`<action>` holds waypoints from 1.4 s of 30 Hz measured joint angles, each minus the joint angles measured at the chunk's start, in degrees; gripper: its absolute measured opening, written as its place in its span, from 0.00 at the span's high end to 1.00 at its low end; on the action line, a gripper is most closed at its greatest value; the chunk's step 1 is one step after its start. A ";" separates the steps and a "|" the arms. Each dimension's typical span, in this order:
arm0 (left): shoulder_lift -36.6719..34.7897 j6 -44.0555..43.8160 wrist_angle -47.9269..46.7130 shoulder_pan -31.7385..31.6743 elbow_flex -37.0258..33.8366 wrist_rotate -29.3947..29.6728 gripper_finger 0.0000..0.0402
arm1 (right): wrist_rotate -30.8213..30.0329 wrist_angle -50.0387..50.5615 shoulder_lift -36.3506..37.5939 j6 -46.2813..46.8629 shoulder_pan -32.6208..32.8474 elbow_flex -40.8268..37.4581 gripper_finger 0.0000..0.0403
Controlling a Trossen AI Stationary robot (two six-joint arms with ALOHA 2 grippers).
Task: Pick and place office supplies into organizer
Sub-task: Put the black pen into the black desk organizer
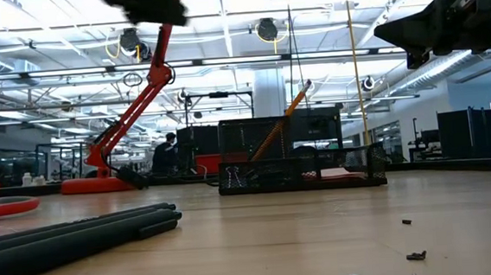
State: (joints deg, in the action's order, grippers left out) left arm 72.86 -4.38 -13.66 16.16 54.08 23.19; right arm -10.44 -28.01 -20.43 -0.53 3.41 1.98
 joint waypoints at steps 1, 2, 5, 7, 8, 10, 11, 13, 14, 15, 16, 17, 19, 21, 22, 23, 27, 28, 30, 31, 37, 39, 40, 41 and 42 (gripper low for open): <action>-0.09 -5.44 -2.61 2.47 0.00 0.50 0.63 | 0.02 0.00 -0.02 -0.09 0.01 0.00 0.99; 0.09 -10.94 -4.74 5.08 0.00 0.73 0.63 | 0.00 -0.02 -0.02 -0.09 0.00 0.00 0.99; 3.55 -24.30 -7.12 12.31 -0.02 0.78 0.61 | 0.00 -0.32 -0.02 0.04 -0.01 0.00 0.99; 7.24 -29.35 -6.64 16.61 -0.07 0.63 0.59 | 0.00 -0.55 -0.01 0.53 -0.01 0.00 0.99; 9.07 -31.79 -5.94 18.43 -0.13 0.16 0.58 | 0.01 -0.57 0.01 0.86 0.00 0.00 0.99; 13.14 -37.36 -2.45 20.55 -0.11 -1.95 0.56 | 0.02 -0.50 -0.02 1.34 0.01 0.00 0.99; 15.22 -40.41 -0.92 21.03 -0.11 -3.11 0.55 | 0.02 -0.50 -0.02 1.37 0.01 0.00 0.99; 18.71 -46.54 2.22 21.09 -0.13 -5.08 0.54 | 0.02 -0.33 -0.12 1.52 0.01 0.00 0.99; 20.19 -49.33 4.01 20.70 -0.13 -5.79 0.54 | 0.02 -0.06 -0.21 1.76 0.01 0.00 0.99; 21.37 -51.33 5.47 20.27 -0.13 -6.13 0.54 | 0.02 0.04 -0.29 1.93 0.01 0.00 0.99; 22.40 -52.58 6.10 19.74 -0.13 -6.65 0.54 | 0.02 0.02 -0.38 2.02 0.01 0.00 0.99; 23.48 -52.70 6.31 19.13 -0.13 -7.51 0.54 | 0.02 -0.05 -0.50 2.03 0.01 0.00 0.99; 25.18 -50.99 5.77 18.11 -0.13 -8.74 0.54 | 0.03 -0.02 -0.82 2.03 0.01 0.00 0.99; 25.94 -48.48 5.80 17.42 -0.13 -8.58 0.54 | 0.33 0.02 -1.04 2.12 0.01 0.00 0.99; 25.98 -47.57 6.01 17.23 -0.13 -8.43 0.54 | 0.79 -0.02 -1.25 2.39 0.01 0.00 0.99; 25.98 -47.34 6.14 16.95 -0.13 -8.43 0.54 | 1.45 -0.04 -1.52 2.56 0.01 0.00 0.99; 25.98 -51.76 6.30 14.08 -0.13 -10.30 0.54 | 1.60 -0.03 -2.30 2.22 0.01 0.00 0.99; 25.98 -52.43 6.19 13.36 -0.13 -10.71 0.54 | 1.57 -0.23 -2.43 1.80 0.01 0.00 0.99; 26.70 -52.73 6.09 12.19 -0.03 -11.31 0.54 | 1.44 -0.71 -2.72 1.33 0.01 0.00 0.99; 27.37 -52.41 5.34 11.61 0.43 -11.73 0.54 | 1.42 -0.97 -2.75 1.32 0.01 0.00 0.99; 32.48 -49.53 -13.85 10.92 11.86 -11.24 0.54 | 1.38 -1.09 -2.75 1.24 0.01 0.00 0.99; 35.32 -50.77 -20.40 10.98 16.51 -12.37 0.54 | 1.34 -1.05 -2.73 1.18 0.01 0.00 0.99; 36.76 -51.23 -22.37 10.99 18.97 -12.83 0.54 | 1.33 -0.99 -2.75 1.17 0.01 0.00 0.99; 37.84 -51.60 -24.43 11.08 21.20 -12.94 0.54 | 1.31 -0.95 -2.75 1.17 0.01 0.00 0.99; 38.94 -51.84 -26.76 11.26 23.49 -12.95 0.54 | 1.31 -0.92 -2.73 1.17 0.01 0.00 0.99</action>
State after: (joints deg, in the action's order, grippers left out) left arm 111.81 -56.22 -40.42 27.42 77.57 10.24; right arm -9.13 -28.93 -23.16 0.64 3.42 1.98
